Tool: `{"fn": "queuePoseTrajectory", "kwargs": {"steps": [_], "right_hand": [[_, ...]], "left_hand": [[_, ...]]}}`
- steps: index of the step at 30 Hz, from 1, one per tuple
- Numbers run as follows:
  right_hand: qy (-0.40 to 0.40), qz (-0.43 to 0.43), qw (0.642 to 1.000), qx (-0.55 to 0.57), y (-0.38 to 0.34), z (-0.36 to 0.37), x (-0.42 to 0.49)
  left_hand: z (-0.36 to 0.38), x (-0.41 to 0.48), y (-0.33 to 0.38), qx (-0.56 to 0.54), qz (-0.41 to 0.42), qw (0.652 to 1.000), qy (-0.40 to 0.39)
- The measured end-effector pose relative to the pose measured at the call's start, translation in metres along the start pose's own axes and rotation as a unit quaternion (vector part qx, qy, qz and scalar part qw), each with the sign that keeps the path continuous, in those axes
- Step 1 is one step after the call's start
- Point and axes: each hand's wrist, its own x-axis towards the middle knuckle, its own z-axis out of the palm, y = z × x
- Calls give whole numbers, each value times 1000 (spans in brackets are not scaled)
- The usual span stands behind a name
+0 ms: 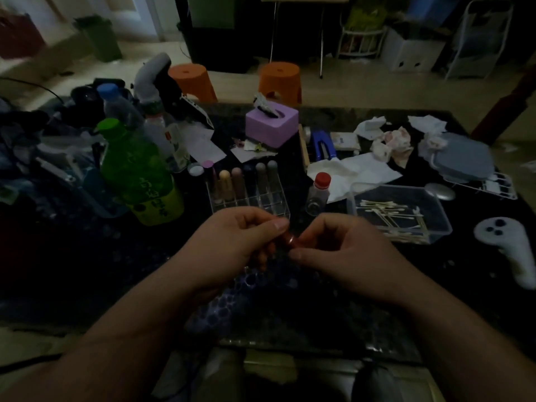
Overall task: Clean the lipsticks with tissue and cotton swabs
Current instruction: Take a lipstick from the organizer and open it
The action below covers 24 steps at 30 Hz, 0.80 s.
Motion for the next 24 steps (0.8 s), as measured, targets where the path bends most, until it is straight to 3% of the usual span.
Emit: {"fn": "queuePoseTrajectory", "kwargs": {"steps": [10,15,24], "right_hand": [[-51,14,996,-71,12,23,42],[-86,36,995,-42,12,8,46],[32,8,997,-63,21,-2,35]], "left_hand": [[-21,30,-14,49,7,999,3],[-31,33,-14,-23,41,999,23],[-25,25,-21,-61,42,997,26]]}}
